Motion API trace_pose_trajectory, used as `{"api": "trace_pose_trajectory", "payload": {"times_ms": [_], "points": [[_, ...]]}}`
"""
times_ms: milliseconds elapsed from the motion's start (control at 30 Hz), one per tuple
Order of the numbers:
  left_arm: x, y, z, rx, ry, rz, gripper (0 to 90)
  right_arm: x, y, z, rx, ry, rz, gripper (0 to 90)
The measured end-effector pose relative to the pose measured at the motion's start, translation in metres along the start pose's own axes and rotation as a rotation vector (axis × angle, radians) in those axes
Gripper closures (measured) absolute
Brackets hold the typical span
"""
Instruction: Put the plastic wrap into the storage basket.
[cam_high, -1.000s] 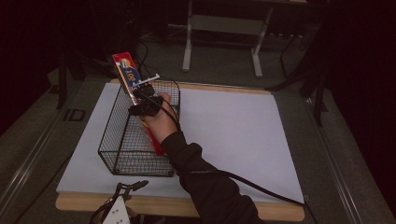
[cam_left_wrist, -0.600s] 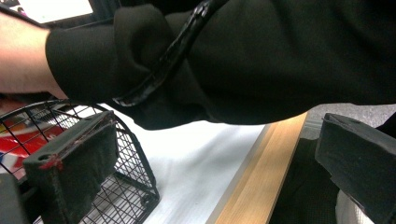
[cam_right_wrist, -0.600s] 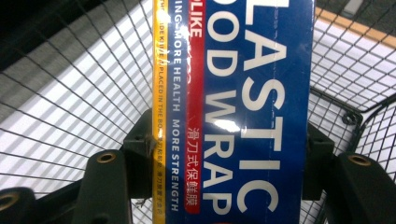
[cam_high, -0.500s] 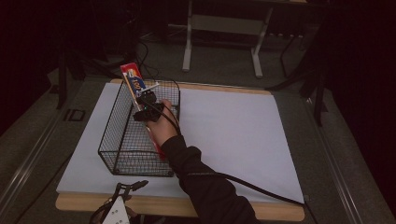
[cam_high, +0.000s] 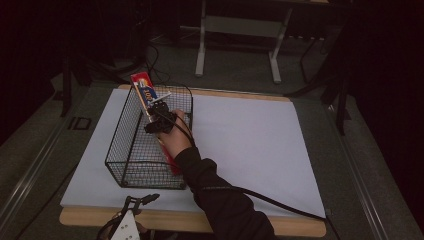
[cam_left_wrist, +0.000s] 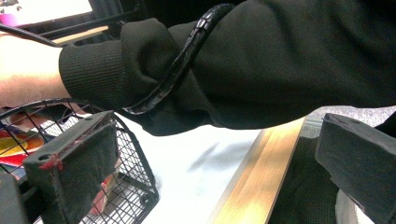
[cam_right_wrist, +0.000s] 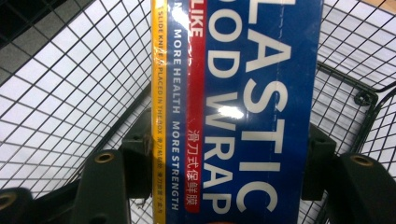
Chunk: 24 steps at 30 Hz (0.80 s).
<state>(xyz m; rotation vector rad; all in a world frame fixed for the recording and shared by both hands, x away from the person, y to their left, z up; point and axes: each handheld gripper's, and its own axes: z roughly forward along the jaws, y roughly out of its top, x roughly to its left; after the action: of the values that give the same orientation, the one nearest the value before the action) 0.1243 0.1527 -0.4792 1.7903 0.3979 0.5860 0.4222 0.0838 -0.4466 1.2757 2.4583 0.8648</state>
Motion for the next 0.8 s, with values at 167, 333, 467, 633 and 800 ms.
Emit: {"api": "trace_pose_trajectory", "payload": {"times_ms": [167,333,467,633,800], "points": [[0.0,0.0,0.001,0.004,-0.002,-0.001,0.0,-0.001,0.001,0.0,0.011,0.006,-0.013,37.3],[0.0,0.0,0.001,0.007,-0.004,-0.002,0.0,-0.002,0.0,-0.001,0.004,0.018,-0.013,34.0],[0.0,-0.001,0.001,0.009,-0.005,-0.001,0.0,-0.007,0.0,-0.012,-0.028,0.059,0.001,28.1],[0.0,-0.001,0.002,0.01,-0.005,-0.002,0.0,-0.01,-0.004,-0.033,-0.092,0.124,-0.051,13.5],[0.0,-0.001,0.003,0.017,-0.006,-0.006,0.0,-0.02,-0.011,-0.058,-0.138,0.131,-0.118,13.1]]}}
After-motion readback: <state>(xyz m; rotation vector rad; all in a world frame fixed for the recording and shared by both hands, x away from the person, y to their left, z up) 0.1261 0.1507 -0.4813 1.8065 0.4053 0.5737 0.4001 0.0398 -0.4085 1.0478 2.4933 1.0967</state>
